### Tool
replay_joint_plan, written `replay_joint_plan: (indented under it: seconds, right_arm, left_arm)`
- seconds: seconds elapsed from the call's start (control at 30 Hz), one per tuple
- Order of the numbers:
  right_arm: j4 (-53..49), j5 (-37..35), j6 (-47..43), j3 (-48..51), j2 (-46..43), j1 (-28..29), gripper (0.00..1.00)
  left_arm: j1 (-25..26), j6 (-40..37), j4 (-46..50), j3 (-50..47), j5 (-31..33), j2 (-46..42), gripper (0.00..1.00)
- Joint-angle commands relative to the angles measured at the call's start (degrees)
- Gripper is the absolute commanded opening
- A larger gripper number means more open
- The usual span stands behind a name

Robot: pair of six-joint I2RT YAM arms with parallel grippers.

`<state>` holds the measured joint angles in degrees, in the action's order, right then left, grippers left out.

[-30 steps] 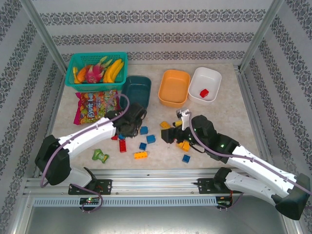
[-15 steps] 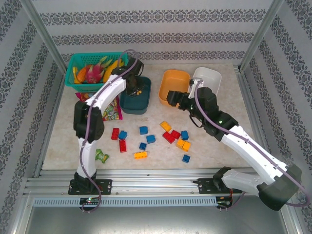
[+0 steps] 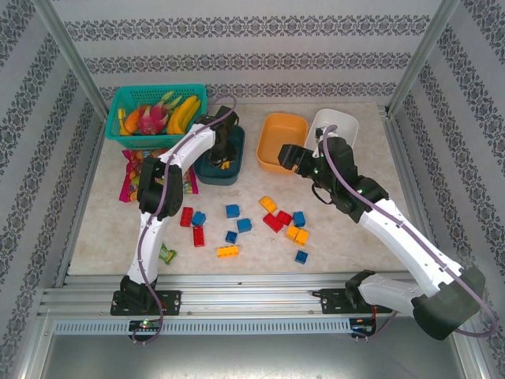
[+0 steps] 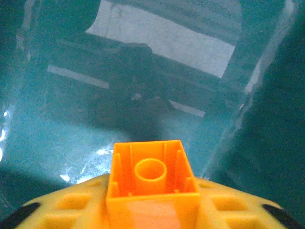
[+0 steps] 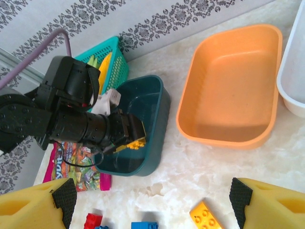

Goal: Sort the legos into containers by color

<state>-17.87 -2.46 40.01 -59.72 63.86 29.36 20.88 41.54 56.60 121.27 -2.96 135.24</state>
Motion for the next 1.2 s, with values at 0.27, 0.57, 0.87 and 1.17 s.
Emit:
replay_joint_plan:
  seconds: [0.27,0.57,0.87,1.17]
  right_arm:
    - [-9.11,1.24,-2.91,-0.70,-2.28,-0.88,0.85]
    - [-28.16,-2.73,-4.74,-1.78,0.20,-2.56,0.82]
    - [-30.92,4.02,-7.28,3.06,4.39,-6.03,0.74]
    - [-29.75,9.07,-14.18,2.61,17.95,-6.60,0.65]
  left_arm:
    - [-0.52,-4.81,5.18,3.61,1.36,-4.33,0.63]
    - [5.27,-9.50,-0.02,-6.34,2.61,-25.40,0.82]
    - [11.91,-6.26,-14.02,-35.90,-6.39,-52.56,0.86]
    - [20.52,1.98,-22.26,-57.84,-8.16,-70.34,0.84]
